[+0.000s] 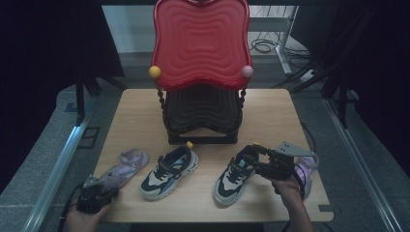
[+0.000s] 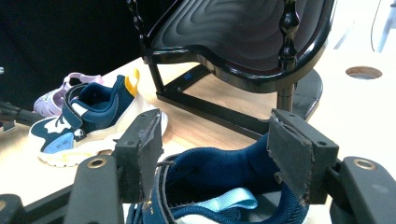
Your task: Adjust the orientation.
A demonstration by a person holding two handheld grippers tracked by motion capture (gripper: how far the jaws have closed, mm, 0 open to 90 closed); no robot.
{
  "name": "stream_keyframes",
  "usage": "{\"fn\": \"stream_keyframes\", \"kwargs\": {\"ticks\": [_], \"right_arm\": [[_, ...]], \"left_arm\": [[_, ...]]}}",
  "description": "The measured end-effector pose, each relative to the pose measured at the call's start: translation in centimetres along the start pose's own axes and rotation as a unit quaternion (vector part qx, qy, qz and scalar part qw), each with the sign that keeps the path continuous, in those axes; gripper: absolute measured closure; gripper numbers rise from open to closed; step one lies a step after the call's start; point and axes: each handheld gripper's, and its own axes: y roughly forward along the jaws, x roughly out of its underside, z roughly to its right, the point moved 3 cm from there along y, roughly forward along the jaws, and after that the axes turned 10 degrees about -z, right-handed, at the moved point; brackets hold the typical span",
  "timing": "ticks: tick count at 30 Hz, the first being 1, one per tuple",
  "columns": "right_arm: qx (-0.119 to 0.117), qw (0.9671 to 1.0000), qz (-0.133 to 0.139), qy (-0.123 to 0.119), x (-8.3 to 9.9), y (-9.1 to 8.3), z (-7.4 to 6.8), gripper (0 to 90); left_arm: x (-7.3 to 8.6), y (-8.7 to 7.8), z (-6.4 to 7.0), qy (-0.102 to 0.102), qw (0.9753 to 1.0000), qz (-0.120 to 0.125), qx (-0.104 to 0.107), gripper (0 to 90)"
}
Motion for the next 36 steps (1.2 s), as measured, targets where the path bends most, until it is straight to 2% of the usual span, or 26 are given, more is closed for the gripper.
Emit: {"fn": "stream_keyframes", "kwargs": {"ticks": [7,10,17,28,36], "right_arm": [[0.001,1.0,0.0,0.001,0.0,0.0,0.1,35.8],[0.002,1.0,0.0,0.0,0.1,0.0,0.0,35.8],[0.004,1.0,-0.004,-0.001,0.2,0.1,0.0,35.7],[0.006,0.9999,-0.008,0.001,0.5,0.2,0.2,35.7],[0.006,0.9999,-0.009,0.001,0.5,0.2,0.2,35.7]], "left_arm": [[-0.3,0.0,-0.9,-0.01,0.9999,-0.003,-0.011,90.0],[-0.5,0.0,-1.4,-0.021,0.9997,-0.003,-0.012,90.0],[-1.1,0.1,-2.4,-0.031,0.9994,-0.003,-0.012,90.0],[-2.7,0.6,-3.9,-0.044,0.999,-0.008,-0.001,90.0],[-4.5,1.1,-5.6,-0.055,0.9984,-0.013,0.002,90.0]]}}
